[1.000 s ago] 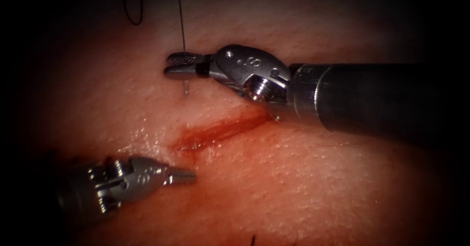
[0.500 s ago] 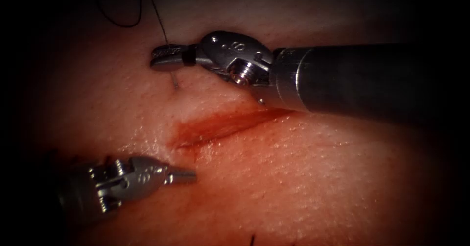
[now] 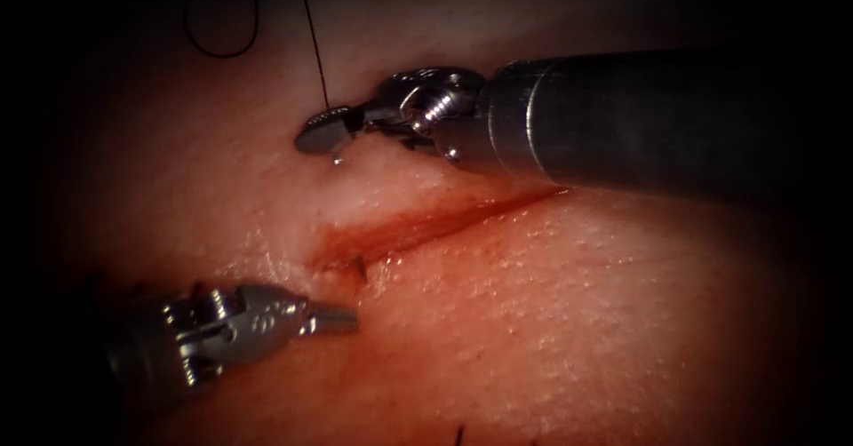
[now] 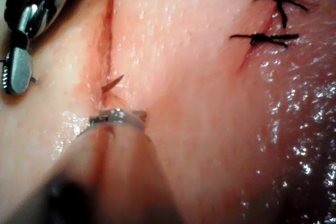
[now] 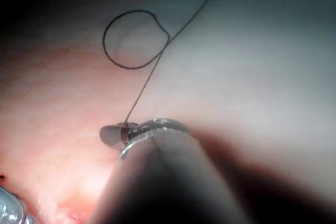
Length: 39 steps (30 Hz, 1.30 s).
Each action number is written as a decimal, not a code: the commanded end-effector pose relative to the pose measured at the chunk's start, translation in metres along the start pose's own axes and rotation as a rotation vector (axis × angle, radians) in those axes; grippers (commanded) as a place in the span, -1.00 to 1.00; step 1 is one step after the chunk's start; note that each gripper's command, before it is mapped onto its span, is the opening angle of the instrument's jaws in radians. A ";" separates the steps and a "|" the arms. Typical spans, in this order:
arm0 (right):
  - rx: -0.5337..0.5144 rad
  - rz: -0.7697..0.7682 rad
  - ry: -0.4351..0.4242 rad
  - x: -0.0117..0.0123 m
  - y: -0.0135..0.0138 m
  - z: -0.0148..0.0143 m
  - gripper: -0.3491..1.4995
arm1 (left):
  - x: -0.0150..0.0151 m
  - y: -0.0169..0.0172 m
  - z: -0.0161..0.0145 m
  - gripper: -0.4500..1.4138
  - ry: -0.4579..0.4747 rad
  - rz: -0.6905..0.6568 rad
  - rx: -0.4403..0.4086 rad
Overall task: Wound Closure
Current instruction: Push needle into skin above incision with right needle holder, then pull needle the rest of the way through skin with left end-effector
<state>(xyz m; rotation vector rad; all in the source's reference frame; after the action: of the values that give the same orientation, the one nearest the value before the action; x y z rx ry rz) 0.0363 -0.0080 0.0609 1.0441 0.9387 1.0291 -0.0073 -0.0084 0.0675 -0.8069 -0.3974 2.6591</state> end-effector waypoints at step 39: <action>0.004 -0.341 0.233 0.0016 0.0049 -0.0104 0.62 | 0.0021 -0.0001 0.0008 -0.93 0.356 0.347 0.200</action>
<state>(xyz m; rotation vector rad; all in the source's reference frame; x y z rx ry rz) 0.0252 -0.0040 0.0626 0.7438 1.2575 0.8764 -0.0088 -0.0077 0.0666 -1.3615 0.1229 2.7028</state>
